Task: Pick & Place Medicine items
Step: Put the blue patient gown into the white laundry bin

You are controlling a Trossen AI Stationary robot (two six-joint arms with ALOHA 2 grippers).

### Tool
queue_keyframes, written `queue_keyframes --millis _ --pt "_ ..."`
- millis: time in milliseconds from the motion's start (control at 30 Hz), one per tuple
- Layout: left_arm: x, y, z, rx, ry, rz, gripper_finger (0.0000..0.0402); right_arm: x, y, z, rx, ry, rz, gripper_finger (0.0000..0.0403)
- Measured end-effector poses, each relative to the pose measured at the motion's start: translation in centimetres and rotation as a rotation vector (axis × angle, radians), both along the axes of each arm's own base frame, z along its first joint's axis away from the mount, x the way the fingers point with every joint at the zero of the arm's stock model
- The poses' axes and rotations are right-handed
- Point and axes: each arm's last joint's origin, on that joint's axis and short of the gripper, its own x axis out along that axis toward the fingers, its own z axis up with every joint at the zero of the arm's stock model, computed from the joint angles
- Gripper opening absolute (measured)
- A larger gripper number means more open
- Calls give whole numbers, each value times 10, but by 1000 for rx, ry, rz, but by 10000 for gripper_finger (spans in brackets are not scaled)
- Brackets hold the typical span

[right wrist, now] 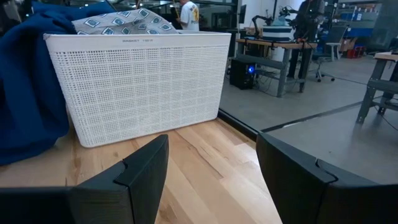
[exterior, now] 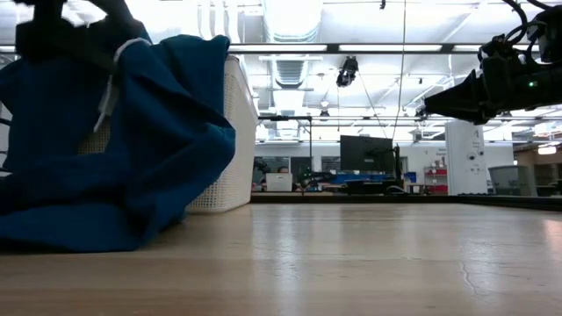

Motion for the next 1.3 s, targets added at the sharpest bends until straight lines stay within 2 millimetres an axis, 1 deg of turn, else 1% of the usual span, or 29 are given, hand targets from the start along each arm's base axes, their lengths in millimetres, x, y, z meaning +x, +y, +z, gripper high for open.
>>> queue_keyframes --millis 100,300,433,600,733,867,967,1100,1300 --pt "2 -3 -13 -69 19 33 326 0 0 0 0 0 0 238" --pt "7 -6 -37 -230 142 98 326 0 0 0 0 0 -1 238" --pt "11 -2 -52 -244 197 152 326 0 0 0 0 0 0 238" --pt "21 4 -67 -231 199 186 326 0 0 0 0 0 0 238" --pt "28 3 -72 -210 189 137 326 0 0 0 0 0 -1 238" --pt "32 1 -76 -183 177 128 326 0 0 0 0 0 0 238" --pt "35 4 -78 -119 156 142 326 0 0 0 0 0 0 238" --pt "43 7 -81 -29 150 108 326 0 0 0 0 0 -1 238" --pt "48 8 -81 10 145 61 326 0 0 0 0 0 0 238"
